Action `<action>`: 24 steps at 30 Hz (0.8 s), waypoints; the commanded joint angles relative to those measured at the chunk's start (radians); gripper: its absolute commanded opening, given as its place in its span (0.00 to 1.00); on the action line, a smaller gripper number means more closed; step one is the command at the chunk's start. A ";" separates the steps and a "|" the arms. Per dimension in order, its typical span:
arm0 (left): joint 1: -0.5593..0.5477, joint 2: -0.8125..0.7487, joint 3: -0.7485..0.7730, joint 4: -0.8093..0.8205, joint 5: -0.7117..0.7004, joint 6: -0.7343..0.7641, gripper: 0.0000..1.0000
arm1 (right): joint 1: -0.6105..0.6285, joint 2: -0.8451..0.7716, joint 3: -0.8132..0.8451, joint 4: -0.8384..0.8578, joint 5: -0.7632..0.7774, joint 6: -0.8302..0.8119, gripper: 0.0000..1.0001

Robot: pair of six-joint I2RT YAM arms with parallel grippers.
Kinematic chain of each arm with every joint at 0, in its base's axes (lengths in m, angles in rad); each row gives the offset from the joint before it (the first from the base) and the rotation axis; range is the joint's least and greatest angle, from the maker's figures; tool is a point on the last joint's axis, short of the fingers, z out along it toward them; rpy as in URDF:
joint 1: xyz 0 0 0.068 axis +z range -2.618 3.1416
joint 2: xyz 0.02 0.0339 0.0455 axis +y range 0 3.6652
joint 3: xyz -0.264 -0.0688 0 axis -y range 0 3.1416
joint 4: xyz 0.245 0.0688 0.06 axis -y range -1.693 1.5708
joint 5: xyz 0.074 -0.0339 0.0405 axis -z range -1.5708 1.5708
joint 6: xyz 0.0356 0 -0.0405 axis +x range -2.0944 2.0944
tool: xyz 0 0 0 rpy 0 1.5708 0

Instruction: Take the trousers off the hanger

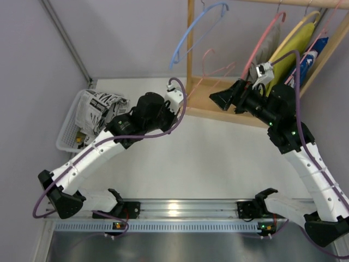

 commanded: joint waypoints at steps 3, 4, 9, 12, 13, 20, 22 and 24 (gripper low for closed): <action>0.025 -0.124 -0.075 -0.033 0.275 0.100 0.00 | -0.066 -0.044 0.056 -0.008 -0.008 -0.061 0.99; 0.029 -0.139 -0.076 -0.050 0.297 0.103 0.00 | -0.092 -0.048 0.062 -0.004 -0.017 -0.059 0.99; 0.077 -0.062 0.042 -0.110 0.318 0.100 0.00 | -0.170 -0.048 0.126 -0.020 -0.057 -0.065 0.99; 0.094 0.072 0.262 -0.222 0.254 0.115 0.00 | -0.224 -0.035 0.184 -0.066 -0.071 -0.078 0.99; 0.097 0.104 0.307 -0.222 0.236 0.126 0.00 | -0.234 -0.032 0.195 -0.079 -0.077 -0.078 0.99; 0.238 0.166 0.442 -0.296 0.326 0.213 0.00 | -0.317 -0.052 0.227 -0.126 -0.114 -0.105 0.99; 0.265 0.204 0.505 -0.306 0.338 0.210 0.00 | -0.336 -0.056 0.227 -0.129 -0.121 -0.104 0.99; 0.269 0.261 0.565 -0.307 0.344 0.201 0.00 | -0.348 -0.055 0.227 -0.129 -0.132 -0.099 0.99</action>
